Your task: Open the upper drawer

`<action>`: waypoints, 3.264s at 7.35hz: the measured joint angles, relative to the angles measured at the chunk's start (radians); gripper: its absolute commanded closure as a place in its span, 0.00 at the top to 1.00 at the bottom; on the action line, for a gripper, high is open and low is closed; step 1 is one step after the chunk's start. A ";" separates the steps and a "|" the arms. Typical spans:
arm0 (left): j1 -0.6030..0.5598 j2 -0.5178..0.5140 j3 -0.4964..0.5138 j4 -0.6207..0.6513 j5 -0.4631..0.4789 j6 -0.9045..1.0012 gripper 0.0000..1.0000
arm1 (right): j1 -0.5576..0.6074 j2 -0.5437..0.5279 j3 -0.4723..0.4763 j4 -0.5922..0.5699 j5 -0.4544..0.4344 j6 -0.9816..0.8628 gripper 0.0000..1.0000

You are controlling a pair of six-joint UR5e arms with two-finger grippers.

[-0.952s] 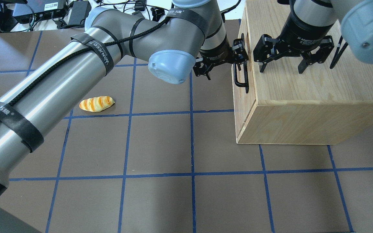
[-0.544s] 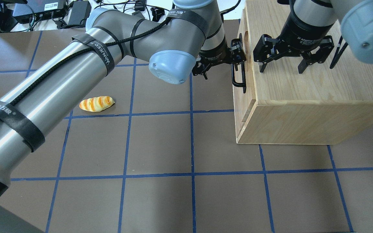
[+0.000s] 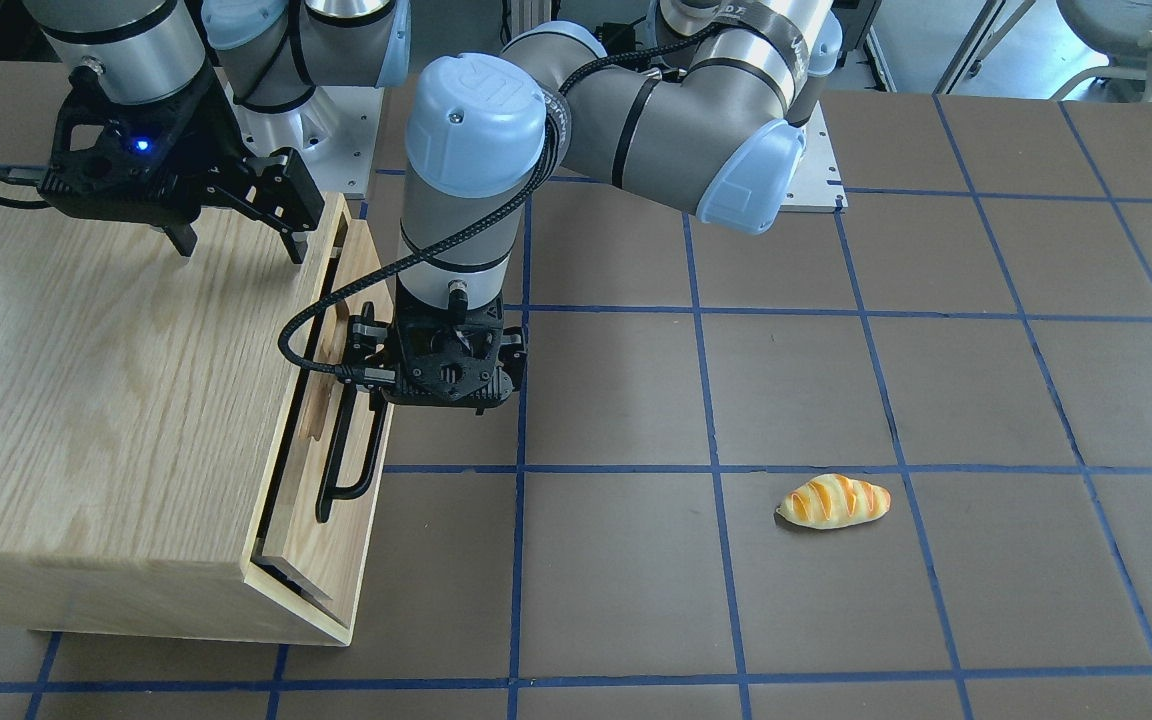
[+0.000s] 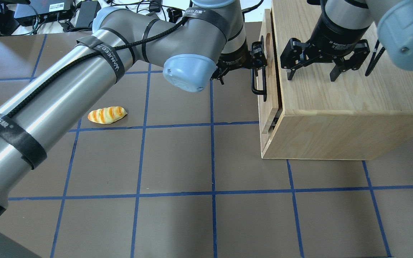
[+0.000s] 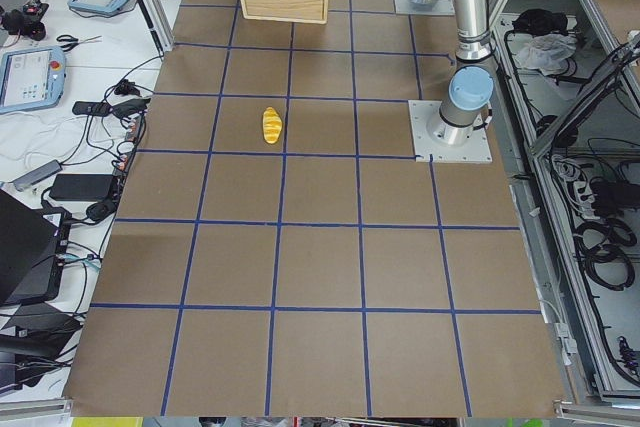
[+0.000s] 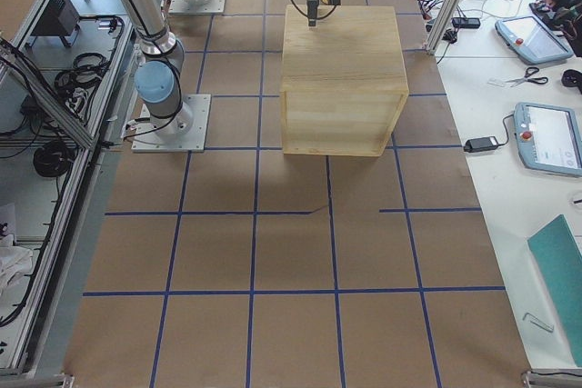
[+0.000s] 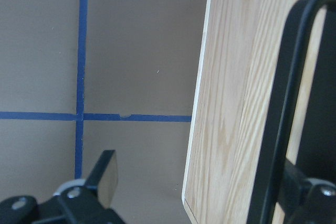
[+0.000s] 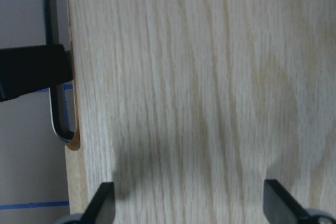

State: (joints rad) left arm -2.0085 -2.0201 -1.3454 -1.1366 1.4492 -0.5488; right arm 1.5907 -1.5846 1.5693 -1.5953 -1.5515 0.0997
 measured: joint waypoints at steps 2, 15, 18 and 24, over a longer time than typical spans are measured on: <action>0.008 0.010 -0.002 0.000 0.017 0.002 1.00 | 0.000 0.000 0.000 0.000 -0.001 0.000 1.00; 0.124 0.058 -0.020 -0.082 0.058 0.027 1.00 | 0.000 0.000 0.000 0.000 -0.001 0.000 1.00; 0.173 0.075 -0.019 -0.113 0.058 0.069 1.00 | 0.000 0.000 0.000 0.000 -0.001 0.000 1.00; 0.216 0.095 -0.014 -0.153 0.077 0.097 1.00 | 0.000 0.000 0.000 0.000 -0.001 0.000 1.00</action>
State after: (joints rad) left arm -1.7930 -1.9256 -1.3592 -1.2897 1.5264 -0.4513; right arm 1.5907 -1.5846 1.5692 -1.5954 -1.5524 0.0997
